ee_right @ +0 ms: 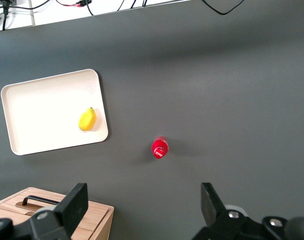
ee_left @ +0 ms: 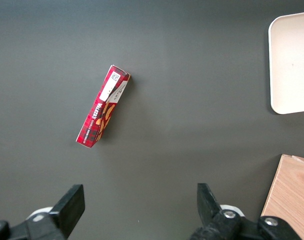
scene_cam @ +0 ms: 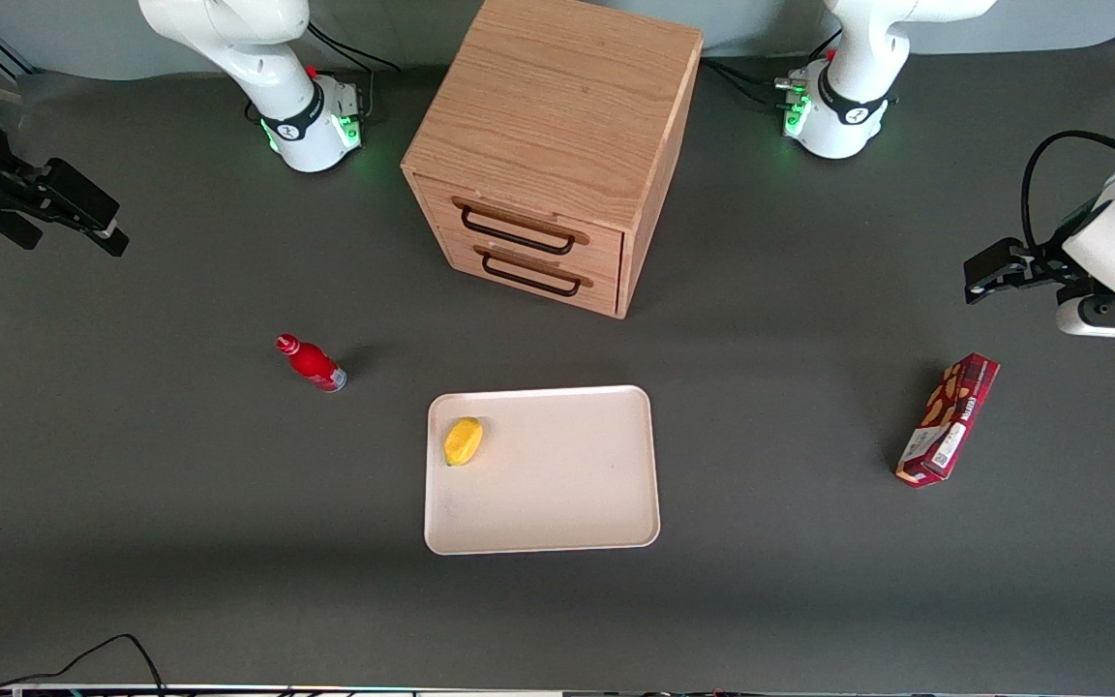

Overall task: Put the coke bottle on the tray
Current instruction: 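Move the right gripper toward the red Coca-Cola bottle on the table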

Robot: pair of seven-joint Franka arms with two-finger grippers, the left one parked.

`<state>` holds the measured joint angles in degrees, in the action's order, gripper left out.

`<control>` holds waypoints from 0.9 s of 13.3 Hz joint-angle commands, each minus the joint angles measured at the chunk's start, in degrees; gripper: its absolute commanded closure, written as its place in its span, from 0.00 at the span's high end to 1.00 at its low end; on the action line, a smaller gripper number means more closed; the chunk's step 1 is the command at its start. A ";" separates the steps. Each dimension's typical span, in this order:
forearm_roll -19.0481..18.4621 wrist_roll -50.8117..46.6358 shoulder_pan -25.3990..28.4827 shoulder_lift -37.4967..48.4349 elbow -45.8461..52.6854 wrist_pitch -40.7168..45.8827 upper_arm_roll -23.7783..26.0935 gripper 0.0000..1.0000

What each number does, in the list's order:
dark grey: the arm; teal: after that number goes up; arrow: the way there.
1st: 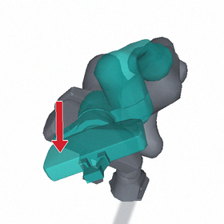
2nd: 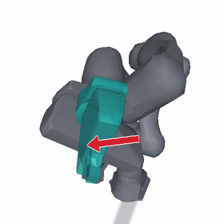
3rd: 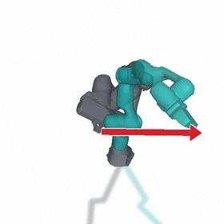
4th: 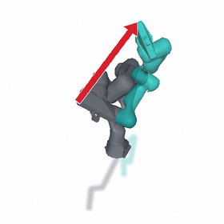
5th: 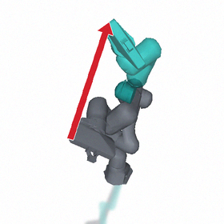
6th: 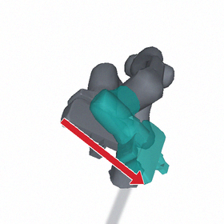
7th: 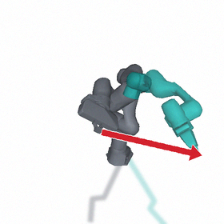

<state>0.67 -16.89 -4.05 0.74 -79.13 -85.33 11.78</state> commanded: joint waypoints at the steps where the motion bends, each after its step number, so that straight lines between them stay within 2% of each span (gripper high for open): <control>1: 0.56 -1.47 0.35 -1.27 3.18 2.18 0.27 1.00; 7: 0.82 -1.30 0.44 -2.67 -1.63 1.14 0.35 1.00; 9: 0.82 -1.13 0.36 -3.46 -7.24 -3.24 0.35 1.00; 12: 0.82 -0.95 0.27 -3.38 -19.01 -14.30 0.35 1.00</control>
<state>0.67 -17.10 -3.76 -4.01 -90.29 -93.55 12.14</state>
